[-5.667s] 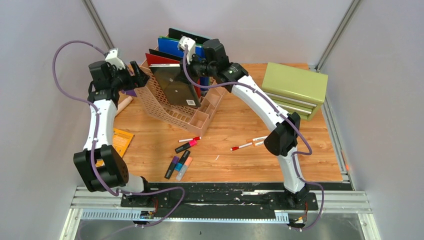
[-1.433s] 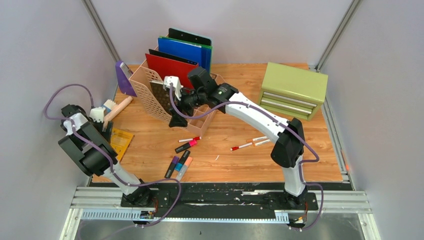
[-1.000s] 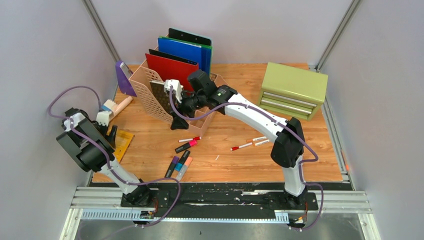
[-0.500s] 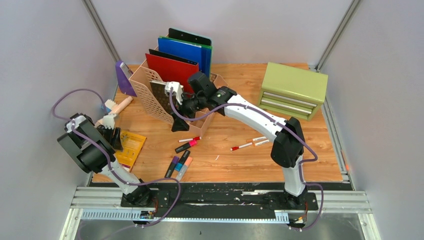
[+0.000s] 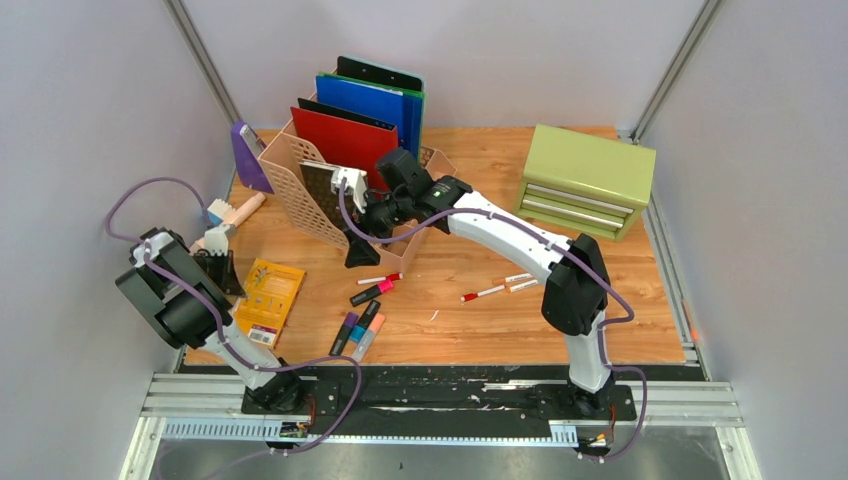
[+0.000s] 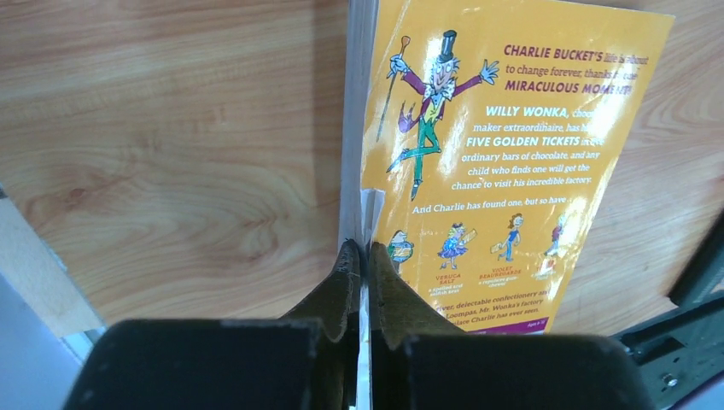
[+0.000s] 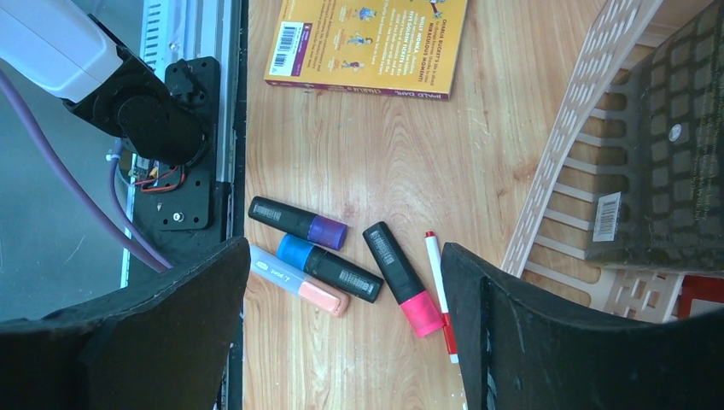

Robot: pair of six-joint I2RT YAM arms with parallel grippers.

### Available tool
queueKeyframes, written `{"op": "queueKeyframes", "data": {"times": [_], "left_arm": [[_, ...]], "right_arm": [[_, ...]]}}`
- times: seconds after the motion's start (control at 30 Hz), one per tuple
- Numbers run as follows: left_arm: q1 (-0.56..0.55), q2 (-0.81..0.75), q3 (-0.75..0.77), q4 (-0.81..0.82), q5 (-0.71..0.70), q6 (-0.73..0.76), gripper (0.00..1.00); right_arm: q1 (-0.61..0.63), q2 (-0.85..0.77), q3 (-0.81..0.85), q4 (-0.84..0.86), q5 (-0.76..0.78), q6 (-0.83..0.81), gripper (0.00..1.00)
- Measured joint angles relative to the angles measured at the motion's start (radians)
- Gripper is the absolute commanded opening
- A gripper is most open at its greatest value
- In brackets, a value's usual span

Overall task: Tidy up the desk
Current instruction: Pick up the notebook from the corner of the board.

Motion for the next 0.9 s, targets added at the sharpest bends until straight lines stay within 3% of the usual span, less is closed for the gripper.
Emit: {"op": "queueKeyframes", "data": {"times": [0.27,0.6,0.9], "left_arm": [[-0.001,-0.037,0.000,-0.094,0.123,0.010,0.00],[-0.045,-0.270,0.001,-0.288,0.307,0.095,0.00],[-0.136,-0.459,0.002,-0.349,0.357,0.117,0.00]], "right_arm": [[0.000,-0.001,0.000,0.011,-0.005,0.015,0.83],[0.000,0.010,0.000,0.070,-0.043,0.085,0.83],[0.001,0.108,0.018,0.087,-0.036,0.083,0.84]]}}
